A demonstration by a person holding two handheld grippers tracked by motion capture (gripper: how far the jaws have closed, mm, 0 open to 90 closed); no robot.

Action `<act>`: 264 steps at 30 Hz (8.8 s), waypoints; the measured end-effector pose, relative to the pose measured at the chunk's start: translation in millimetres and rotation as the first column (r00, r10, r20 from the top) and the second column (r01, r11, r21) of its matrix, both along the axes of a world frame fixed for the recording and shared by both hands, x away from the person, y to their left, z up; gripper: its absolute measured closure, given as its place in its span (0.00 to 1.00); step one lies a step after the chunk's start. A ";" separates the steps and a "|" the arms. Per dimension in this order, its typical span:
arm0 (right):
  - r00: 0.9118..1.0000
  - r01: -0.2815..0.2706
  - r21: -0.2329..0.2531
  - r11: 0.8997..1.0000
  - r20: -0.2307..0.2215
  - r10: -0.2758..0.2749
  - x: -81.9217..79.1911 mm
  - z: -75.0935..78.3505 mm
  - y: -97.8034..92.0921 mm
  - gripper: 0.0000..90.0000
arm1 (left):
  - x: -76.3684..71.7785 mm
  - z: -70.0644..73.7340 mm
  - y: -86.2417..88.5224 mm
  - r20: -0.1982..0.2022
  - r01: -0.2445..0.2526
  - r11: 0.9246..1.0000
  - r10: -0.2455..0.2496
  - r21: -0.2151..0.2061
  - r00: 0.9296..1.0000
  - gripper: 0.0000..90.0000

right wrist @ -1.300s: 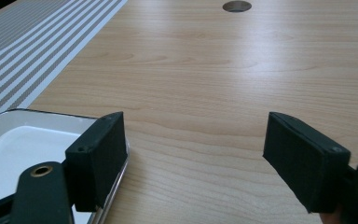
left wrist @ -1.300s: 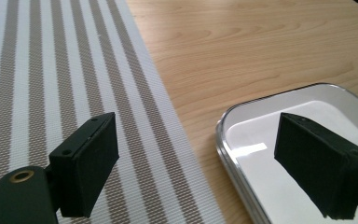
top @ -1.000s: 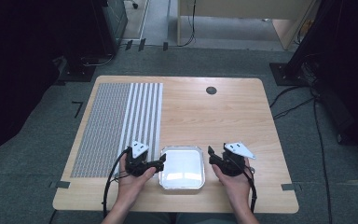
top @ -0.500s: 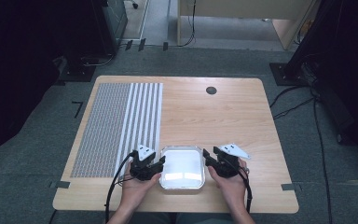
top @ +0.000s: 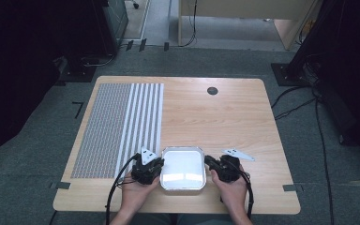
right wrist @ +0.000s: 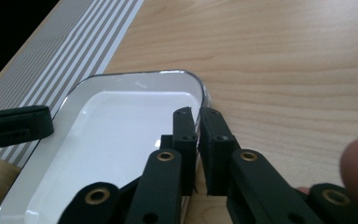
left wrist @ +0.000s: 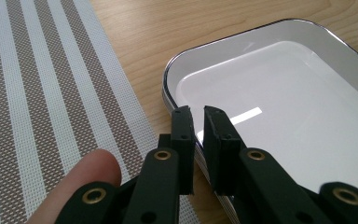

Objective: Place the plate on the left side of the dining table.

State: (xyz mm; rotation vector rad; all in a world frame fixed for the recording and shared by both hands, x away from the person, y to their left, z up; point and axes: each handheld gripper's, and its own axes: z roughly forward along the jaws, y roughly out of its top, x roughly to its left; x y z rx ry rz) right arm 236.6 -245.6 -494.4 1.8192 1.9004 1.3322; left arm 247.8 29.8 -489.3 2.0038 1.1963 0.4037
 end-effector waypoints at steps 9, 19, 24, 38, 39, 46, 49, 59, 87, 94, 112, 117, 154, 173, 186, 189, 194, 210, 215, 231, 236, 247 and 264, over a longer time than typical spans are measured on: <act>0.999 0.023 0.055 0.998 -0.033 -0.021 -0.1 -2.2 -2.6 0.97 | -0.7 -0.7 0.3 0.003 0.007 1.000 -0.007 0.001 1.000 0.92; 0.996 0.017 0.080 0.997 -0.089 -0.010 -1.1 -3.4 -1.2 0.98 | -2.6 -2.3 -2.6 0.014 0.024 0.999 -0.024 0.033 1.000 0.89; 0.999 0.019 0.067 0.998 -0.036 -0.017 -10.9 8.8 2.2 0.97 | -3.0 -3.6 -3.8 0.016 0.028 0.999 -0.029 0.036 0.999 0.87; 0.997 0.073 -0.085 0.994 -0.004 -0.073 -13.9 3.6 18.8 0.98 | -3.6 -3.6 -4.5 0.027 0.036 0.999 -0.037 0.032 0.999 0.84; 0.997 0.079 -0.076 0.994 0.002 -0.079 -14.4 4.5 18.7 0.98 | -3.6 -3.8 -4.9 0.025 0.038 0.999 -0.039 0.032 0.999 0.82; 0.996 0.092 -0.031 0.995 0.021 -0.091 -17.5 13.5 12.1 0.99 | -2.4 -1.3 -1.2 0.031 0.036 0.999 -0.036 0.002 0.999 0.74; 0.994 0.106 -0.023 0.994 0.026 -0.105 -17.8 17.4 6.7 0.99 | -2.0 0.5 1.3 0.035 0.033 0.999 -0.032 -0.012 0.999 0.73; 0.992 0.124 -0.034 0.992 0.018 -0.123 -9.6 23.4 -8.9 0.91 | -3.8 4.2 1.0 0.033 0.052 0.998 -0.051 -0.039 0.998 0.73; 0.992 0.114 -0.134 0.984 -0.028 -0.119 27.8 5.4 6.1 0.98 | -11.5 6.3 -7.5 0.017 0.123 0.989 -0.122 -0.081 0.992 0.76; 0.988 0.150 -0.082 0.985 -0.025 -0.153 25.5 0.9 1.4 0.98 | -15.4 3.6 -6.2 0.003 0.129 0.988 -0.129 -0.079 0.992 0.73; 0.983 0.181 -0.065 0.981 -0.012 -0.182 21.7 -2.8 3.0 0.98 | -32.3 -2.8 -18.1 -0.024 0.105 0.993 -0.107 -0.054 0.994 0.77; 0.981 0.190 -0.062 0.980 -0.021 -0.192 20.1 -1.0 2.5 0.98 | -30.6 -1.8 -17.0 -0.033 0.082 0.994 -0.085 -0.069 0.996 0.80; 0.990 0.140 -0.058 0.988 0.026 -0.139 44.4 40.9 50.9 0.98 | -7.3 29.4 36.9 -0.013 -0.024 0.992 0.022 -0.121 1.000 0.90; 0.995 0.100 -0.030 0.995 0.025 -0.099 73.5 56.4 105.7 0.98 | 13.9 46.2 90.7 0.024 -0.112 0.989 0.115 -0.098 0.993 0.93; 0.998 0.064 -0.012 0.998 0.000 -0.064 94.2 57.9 148.0 0.98 | 26.2 45.8 130.4 0.022 -0.179 0.978 0.183 -0.104 0.983 0.96; 0.999 0.048 -0.012 0.999 -0.017 -0.049 100.5 56.6 159.1 0.98 | 31.3 44.0 141.7 0.016 -0.196 0.977 0.198 -0.087 0.980 0.97; 0.999 0.028 -0.001 1.000 -0.035 -0.028 110.4 53.9 176.3 0.99 | 37.4 42.7 158.0 0.007 -0.230 0.969 0.232 -0.093 0.973 0.98; 0.998 0.011 -0.006 1.000 -0.065 -0.012 154.2 49.1 215.6 0.99 | 80.9 39.7 192.5 -0.031 -0.281 0.955 0.280 -0.094 0.960 1.00; 0.997 0.019 -0.004 1.000 -0.078 -0.019 172.4 44.0 222.7 0.99 | 98.8 36.6 198.1 -0.049 -0.290 0.954 0.287 -0.075 0.957 1.00; 0.994 0.049 -0.089 0.995 -0.096 -0.057 223.4 21.7 241.0 0.98 | 150.5 5.9 201.7 -0.140 -0.337 0.937 0.323 -0.092 0.936 1.00; 0.990 0.062 -0.088 0.994 -0.123 -0.073 236.4 13.8 238.4 0.98 | 164.5 0.4 200.2 -0.177 -0.339 0.936 0.319 -0.099 0.931 1.00; 0.991 0.026 -0.152 0.988 -0.126 -0.046 248.8 5.7 244.2 0.98 | 169.8 -2.9 197.9 -0.212 -0.364 0.929 0.343 -0.071 0.915 0.99; 0.990 0.023 -0.160 0.987 -0.134 -0.045 253.4 -3.8 242.8 0.97 | 174.9 -5.6 197.1 -0.222 -0.367 0.928 0.344 -0.071 0.913 0.98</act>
